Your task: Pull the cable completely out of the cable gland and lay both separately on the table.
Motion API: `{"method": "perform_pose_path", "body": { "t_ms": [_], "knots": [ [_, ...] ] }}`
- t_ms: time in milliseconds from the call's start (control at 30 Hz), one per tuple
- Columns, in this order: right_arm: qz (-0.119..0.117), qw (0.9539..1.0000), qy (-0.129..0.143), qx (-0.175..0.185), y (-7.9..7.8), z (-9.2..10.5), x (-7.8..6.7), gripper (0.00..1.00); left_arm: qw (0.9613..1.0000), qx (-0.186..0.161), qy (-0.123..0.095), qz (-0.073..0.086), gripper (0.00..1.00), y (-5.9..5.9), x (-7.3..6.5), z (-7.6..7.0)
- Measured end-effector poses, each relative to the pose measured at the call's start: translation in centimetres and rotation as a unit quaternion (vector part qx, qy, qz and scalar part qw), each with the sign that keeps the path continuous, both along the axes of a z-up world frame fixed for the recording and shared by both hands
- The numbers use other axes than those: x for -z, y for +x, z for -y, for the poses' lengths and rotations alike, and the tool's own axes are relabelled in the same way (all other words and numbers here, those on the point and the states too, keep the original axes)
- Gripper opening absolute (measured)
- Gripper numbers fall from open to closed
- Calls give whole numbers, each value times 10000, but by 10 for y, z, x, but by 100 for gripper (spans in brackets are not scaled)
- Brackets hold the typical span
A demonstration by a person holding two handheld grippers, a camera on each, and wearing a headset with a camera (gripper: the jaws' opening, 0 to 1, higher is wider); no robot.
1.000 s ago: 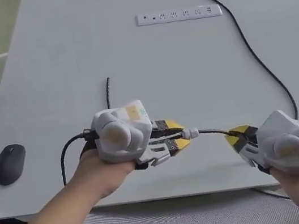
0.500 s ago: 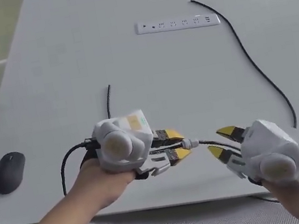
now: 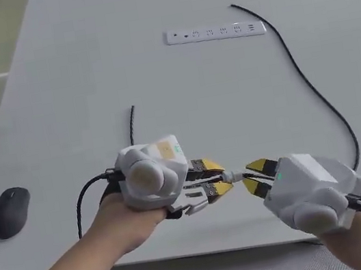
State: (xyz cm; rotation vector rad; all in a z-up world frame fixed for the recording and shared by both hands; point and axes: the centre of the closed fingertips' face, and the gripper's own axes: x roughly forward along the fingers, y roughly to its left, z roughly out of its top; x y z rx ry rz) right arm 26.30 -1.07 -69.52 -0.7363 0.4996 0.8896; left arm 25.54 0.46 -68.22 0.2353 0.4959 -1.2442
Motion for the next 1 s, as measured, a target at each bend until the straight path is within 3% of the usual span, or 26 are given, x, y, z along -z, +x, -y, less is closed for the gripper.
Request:
{"method": "perform_pose_path", "body": {
  "t_ms": [200, 567, 1000],
  "knots": [
    [43, 9999, -69, -127, -2, -4, 2, 1, 10000, -7, 12, -27, 15, 0, 3, -3],
    [-131, 9999, 81, -42, -3, -6, 5, 0, 10000, -34, -39, -39, 15, -3, 4, -6],
    [-319, 9989, 218, 278, -2, 10, 6, 0, 9998, 32, -113, 129, 15, -6, -2, -2]
  ]
}}
